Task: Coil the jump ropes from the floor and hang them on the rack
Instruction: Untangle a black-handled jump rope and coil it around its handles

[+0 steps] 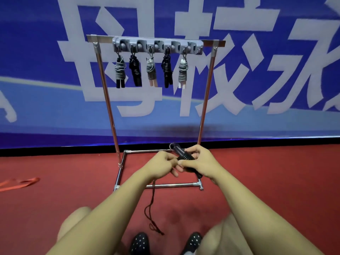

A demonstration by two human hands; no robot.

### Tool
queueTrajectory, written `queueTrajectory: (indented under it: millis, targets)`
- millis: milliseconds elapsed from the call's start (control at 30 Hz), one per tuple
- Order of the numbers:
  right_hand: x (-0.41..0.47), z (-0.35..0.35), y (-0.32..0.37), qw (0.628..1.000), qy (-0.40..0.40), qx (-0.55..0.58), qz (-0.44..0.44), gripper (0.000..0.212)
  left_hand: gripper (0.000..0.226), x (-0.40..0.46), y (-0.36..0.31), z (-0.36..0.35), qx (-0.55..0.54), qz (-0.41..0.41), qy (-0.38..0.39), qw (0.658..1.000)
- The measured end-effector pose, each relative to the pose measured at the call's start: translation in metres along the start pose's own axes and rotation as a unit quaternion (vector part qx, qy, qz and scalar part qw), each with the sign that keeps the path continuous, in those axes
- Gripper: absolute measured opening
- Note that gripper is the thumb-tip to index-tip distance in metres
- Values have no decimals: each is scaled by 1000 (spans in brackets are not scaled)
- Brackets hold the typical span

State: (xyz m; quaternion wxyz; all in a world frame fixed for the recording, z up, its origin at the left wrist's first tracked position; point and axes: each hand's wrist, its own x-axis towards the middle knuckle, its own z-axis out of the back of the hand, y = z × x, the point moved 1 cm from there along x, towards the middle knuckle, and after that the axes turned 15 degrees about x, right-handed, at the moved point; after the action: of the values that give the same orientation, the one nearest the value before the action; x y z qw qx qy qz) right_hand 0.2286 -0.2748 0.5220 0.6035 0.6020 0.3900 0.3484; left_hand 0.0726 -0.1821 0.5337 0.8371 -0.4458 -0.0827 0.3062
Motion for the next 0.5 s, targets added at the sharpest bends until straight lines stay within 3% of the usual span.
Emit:
queueTrajectory:
  millis: [200, 300, 400, 500]
  targets:
    - [-24, -10, -46, 989, 71, 65, -113, 48, 23, -14, 38, -23, 40, -15, 16, 999]
    - [-34, -10, -68, 981, 104, 57, -154, 49, 21, -24, 63, -37, 46, 6, 90, 995]
    - [-39, -8, -88, 972, 161, -29, -171, 35, 22, -39, 87, -59, 58, 54, 123, 989]
    - [-48, -12, -108, 970, 158, -90, -162, 39, 28, -44, 102, -81, 24, 90, 73, 993]
